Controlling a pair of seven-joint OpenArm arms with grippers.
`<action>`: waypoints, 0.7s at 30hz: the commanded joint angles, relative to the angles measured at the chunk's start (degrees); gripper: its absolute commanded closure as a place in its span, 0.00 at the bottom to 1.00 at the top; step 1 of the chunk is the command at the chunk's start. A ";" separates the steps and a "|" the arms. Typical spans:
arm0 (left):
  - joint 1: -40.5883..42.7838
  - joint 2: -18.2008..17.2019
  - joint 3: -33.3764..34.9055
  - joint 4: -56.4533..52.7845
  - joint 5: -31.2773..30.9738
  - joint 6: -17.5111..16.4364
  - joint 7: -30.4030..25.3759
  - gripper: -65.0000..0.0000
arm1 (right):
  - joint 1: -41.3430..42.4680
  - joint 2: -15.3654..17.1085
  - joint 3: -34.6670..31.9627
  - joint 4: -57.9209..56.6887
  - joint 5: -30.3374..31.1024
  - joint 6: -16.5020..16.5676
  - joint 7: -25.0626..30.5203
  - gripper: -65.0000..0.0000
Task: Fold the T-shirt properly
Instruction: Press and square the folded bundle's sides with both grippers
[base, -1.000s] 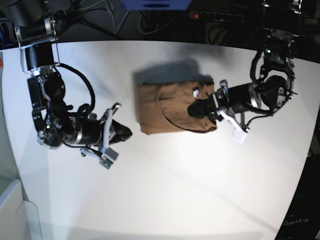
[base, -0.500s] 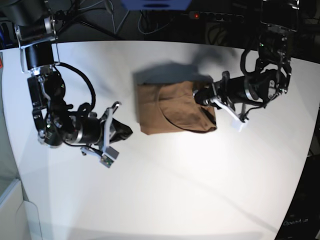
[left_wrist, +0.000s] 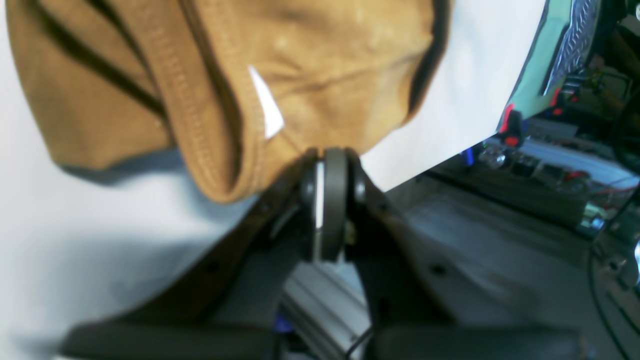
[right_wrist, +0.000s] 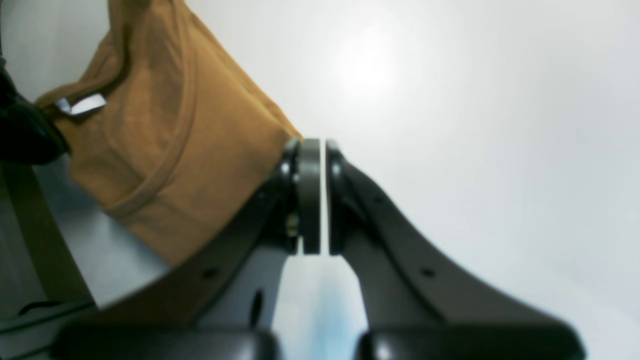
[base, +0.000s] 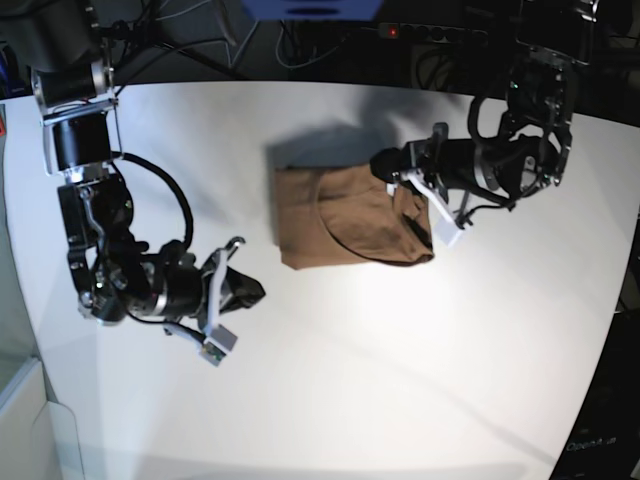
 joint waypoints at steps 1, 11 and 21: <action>-0.69 -1.06 -0.46 0.92 -1.05 -0.11 0.40 0.97 | 1.77 -0.13 0.43 0.27 0.95 0.36 1.72 0.99; 0.54 -0.35 -0.11 -4.09 6.51 -0.20 0.23 0.97 | 4.76 -3.12 -1.50 -4.13 0.86 0.36 3.83 0.99; -1.22 3.60 -0.11 -5.50 11.78 -0.37 0.40 0.97 | 7.22 -4.09 -11.79 -14.15 0.86 0.36 14.73 0.99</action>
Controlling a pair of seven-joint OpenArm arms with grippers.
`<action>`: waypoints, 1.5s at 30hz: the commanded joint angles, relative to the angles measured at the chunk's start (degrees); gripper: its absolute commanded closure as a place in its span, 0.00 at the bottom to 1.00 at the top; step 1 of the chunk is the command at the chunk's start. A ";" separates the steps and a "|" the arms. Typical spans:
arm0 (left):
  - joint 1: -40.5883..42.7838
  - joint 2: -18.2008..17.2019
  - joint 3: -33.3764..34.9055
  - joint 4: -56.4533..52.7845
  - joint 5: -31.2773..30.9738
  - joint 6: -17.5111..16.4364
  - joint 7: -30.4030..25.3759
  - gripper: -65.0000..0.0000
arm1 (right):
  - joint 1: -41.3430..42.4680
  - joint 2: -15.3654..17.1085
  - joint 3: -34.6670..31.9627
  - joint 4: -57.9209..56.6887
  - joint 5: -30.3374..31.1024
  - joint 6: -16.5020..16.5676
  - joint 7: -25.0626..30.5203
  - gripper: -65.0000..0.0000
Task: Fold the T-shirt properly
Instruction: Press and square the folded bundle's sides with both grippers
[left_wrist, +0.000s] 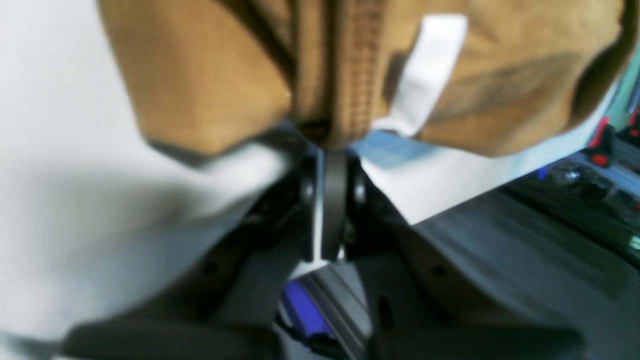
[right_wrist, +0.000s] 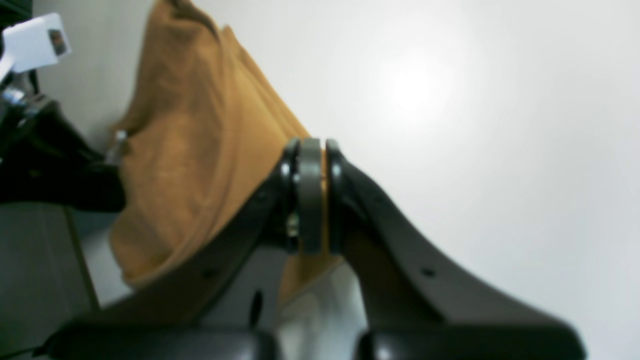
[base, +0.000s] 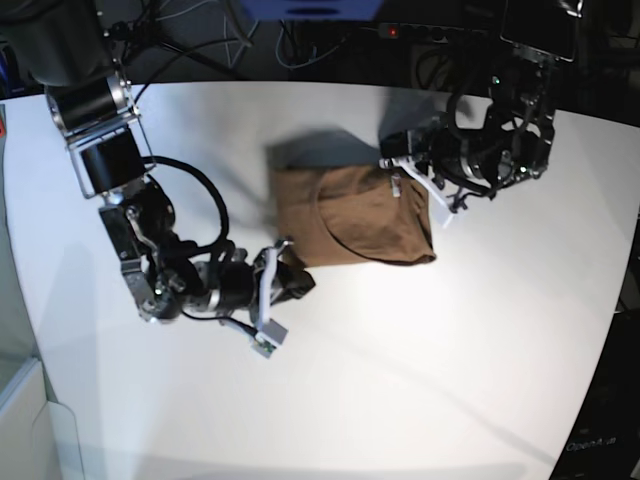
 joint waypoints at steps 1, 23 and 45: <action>-1.41 0.07 -0.24 0.82 -0.61 -0.35 0.25 0.97 | 2.81 0.02 -0.56 -0.30 1.34 0.58 2.39 0.99; -8.45 1.47 -0.68 -7.01 1.24 -0.53 -1.51 0.97 | -0.97 3.71 -4.69 -6.46 1.34 0.58 10.13 0.99; -23.04 8.59 11.98 -28.28 1.24 -0.53 -20.94 0.97 | -16.35 11.01 -4.25 7.52 1.43 0.58 10.30 1.00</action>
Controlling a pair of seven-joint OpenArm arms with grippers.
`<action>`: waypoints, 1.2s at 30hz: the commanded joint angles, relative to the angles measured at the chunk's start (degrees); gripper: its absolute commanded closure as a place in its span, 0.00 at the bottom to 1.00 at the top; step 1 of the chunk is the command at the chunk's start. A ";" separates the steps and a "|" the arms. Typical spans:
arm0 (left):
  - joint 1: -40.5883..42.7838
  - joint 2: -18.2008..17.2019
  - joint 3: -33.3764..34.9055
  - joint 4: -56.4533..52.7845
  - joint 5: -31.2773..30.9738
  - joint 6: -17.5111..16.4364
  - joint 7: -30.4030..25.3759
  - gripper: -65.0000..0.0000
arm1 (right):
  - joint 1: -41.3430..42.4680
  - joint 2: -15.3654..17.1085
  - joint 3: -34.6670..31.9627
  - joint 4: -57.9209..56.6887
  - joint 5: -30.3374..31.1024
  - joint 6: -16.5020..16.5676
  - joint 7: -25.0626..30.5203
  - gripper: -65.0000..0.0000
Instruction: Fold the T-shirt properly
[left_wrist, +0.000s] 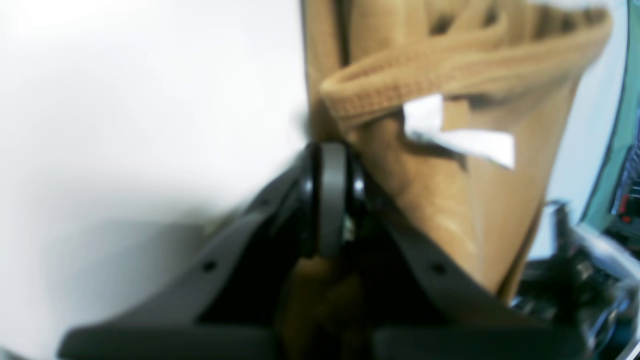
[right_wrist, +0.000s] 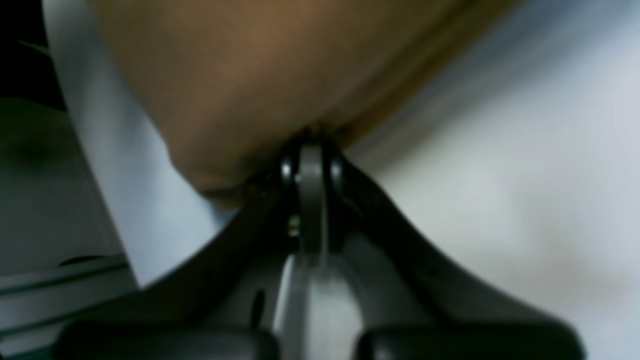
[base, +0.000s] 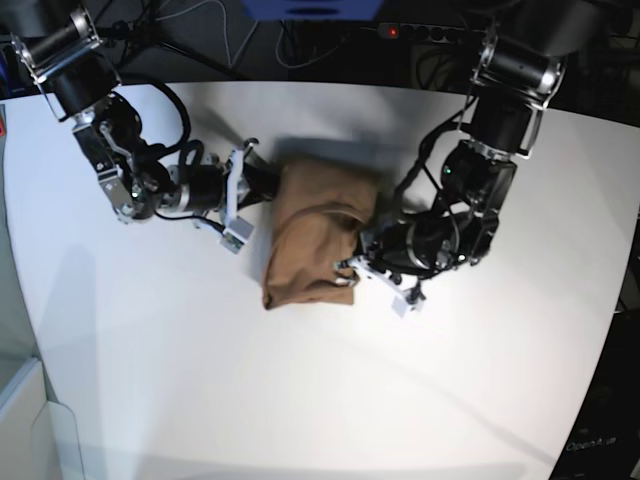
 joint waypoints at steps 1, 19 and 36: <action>-0.92 0.31 0.24 -0.81 0.93 0.56 1.35 0.97 | 0.78 0.41 0.31 0.81 0.38 0.32 0.53 1.00; -0.75 -4.26 -0.28 1.65 -0.74 0.56 3.02 0.97 | 2.28 3.84 4.45 0.55 0.29 0.32 0.44 0.99; 16.57 -25.80 -20.86 29.16 -1.62 0.39 21.49 0.97 | -6.60 12.63 15.26 2.31 0.38 0.32 3.52 1.00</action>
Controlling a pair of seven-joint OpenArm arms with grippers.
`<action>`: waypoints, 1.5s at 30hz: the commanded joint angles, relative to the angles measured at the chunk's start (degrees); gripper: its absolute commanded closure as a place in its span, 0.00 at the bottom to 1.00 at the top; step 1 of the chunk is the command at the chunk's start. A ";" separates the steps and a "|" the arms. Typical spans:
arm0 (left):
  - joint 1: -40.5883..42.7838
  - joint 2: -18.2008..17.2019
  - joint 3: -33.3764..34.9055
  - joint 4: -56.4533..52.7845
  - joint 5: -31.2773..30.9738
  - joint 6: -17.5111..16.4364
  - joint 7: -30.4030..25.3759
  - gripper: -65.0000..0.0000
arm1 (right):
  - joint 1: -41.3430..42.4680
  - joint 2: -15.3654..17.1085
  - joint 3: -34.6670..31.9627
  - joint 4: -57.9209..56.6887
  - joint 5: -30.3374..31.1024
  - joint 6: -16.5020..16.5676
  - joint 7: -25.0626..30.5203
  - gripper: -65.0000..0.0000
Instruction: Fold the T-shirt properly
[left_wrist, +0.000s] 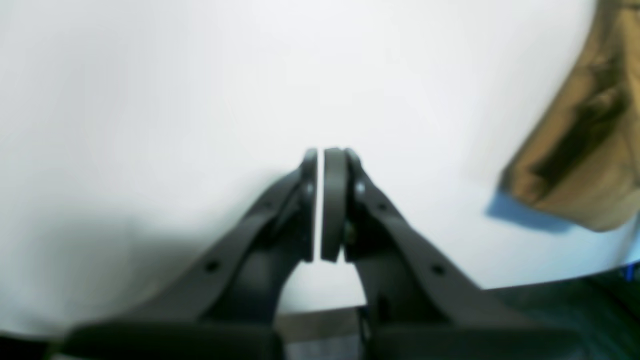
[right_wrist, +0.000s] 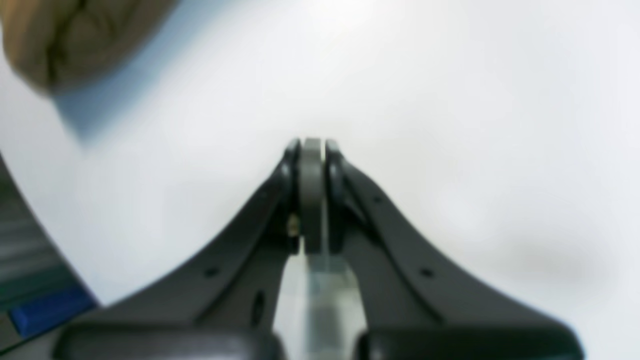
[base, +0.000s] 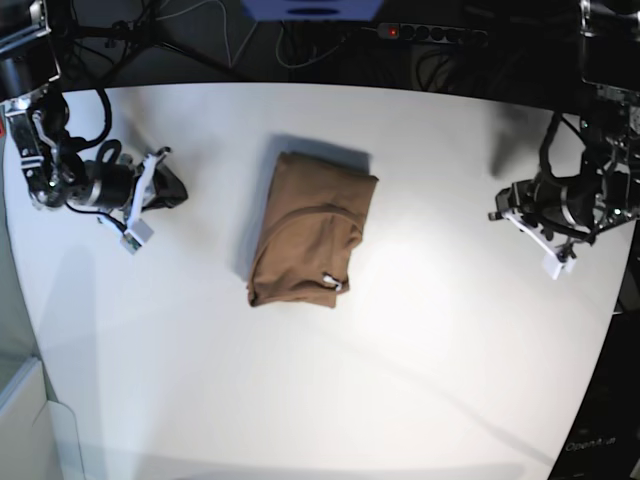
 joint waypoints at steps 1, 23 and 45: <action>0.32 -1.43 -1.85 2.22 -0.96 -0.51 -0.20 0.97 | -0.51 1.42 1.78 1.83 0.93 0.38 1.36 1.00; 26.69 1.21 -12.84 15.58 11.35 -15.45 -0.37 0.97 | -44.47 -0.25 25.52 32.25 -18.24 0.38 6.72 1.00; 32.23 22.83 -12.75 -12.99 52.22 -37.61 -29.38 0.97 | -46.23 -20.38 29.38 0.60 -42.24 0.38 22.98 1.00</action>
